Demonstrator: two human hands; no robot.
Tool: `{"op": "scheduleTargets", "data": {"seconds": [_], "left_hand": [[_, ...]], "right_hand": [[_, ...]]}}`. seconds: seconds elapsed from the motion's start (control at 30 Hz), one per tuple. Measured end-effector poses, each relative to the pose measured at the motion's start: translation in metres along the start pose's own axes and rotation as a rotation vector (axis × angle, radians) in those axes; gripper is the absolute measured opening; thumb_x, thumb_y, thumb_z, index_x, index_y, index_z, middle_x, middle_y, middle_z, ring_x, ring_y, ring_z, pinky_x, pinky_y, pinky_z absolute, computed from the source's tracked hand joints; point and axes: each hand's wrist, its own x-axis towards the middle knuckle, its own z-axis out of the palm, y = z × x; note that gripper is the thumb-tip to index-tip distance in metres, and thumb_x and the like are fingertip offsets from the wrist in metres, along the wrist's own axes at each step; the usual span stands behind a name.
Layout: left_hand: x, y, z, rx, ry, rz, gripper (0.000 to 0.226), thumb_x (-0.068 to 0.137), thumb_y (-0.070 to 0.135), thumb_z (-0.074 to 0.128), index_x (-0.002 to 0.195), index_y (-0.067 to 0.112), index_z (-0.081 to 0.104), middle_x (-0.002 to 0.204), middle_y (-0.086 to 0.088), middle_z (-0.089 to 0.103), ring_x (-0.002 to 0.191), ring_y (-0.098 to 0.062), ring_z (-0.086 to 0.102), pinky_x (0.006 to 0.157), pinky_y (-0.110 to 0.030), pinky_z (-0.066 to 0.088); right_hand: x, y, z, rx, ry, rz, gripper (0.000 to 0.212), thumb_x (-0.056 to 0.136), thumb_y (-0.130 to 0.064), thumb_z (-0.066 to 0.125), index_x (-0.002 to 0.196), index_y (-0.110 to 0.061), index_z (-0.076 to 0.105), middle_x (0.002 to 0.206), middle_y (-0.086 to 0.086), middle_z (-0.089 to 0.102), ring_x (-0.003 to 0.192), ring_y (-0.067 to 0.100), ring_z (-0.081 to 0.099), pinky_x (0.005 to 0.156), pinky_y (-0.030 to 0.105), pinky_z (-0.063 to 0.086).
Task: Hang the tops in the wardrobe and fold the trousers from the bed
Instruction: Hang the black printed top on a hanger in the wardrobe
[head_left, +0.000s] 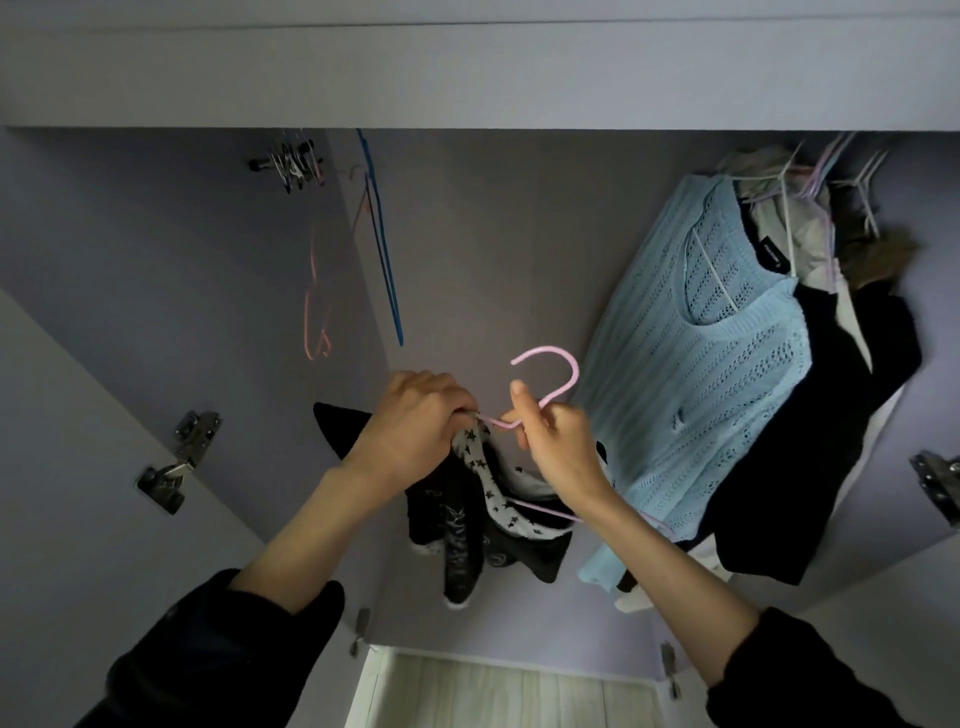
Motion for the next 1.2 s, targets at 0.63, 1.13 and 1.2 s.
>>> {"op": "scheduleTargets", "data": {"seconds": [0.63,1.13,1.2], "left_hand": [[-0.021,0.002,-0.023,-0.344,0.015,0.128,0.021,0.096,0.004,0.042,0.108,0.008,0.059,0.097,-0.002,0.053,0.085,-0.015,0.052,0.079,-0.023,0.041],[-0.041,-0.045,-0.016,-0.267,0.307,-0.233,0.016,0.094,-0.002,0.047,0.085,0.005,0.059,0.084,-0.005,0.054,0.076,-0.030,0.053,0.075,-0.040,0.039],[-0.039,-0.047,-0.015,-0.279,0.346,-0.285,0.017,0.095,-0.003,0.044,0.088,0.002,0.058,0.087,-0.009,0.053,0.079,-0.031,0.052,0.072,-0.036,0.038]], "right_hand": [[0.018,0.037,0.005,-0.521,-0.772,0.306,0.014,0.083,-0.010,0.064,0.097,-0.010,0.065,0.088,0.005,0.059,0.086,0.017,0.053,0.077,0.026,0.042],[0.044,0.048,-0.084,-0.697,-0.279,0.235,0.002,0.087,-0.016,0.064,0.087,-0.014,0.066,0.084,0.000,0.062,0.085,0.017,0.058,0.067,0.024,0.041],[0.045,0.046,-0.092,-0.665,-0.284,0.278,0.009,0.089,-0.015,0.063,0.094,-0.010,0.067,0.088,0.005,0.064,0.085,0.019,0.058,0.073,0.027,0.045]]}}
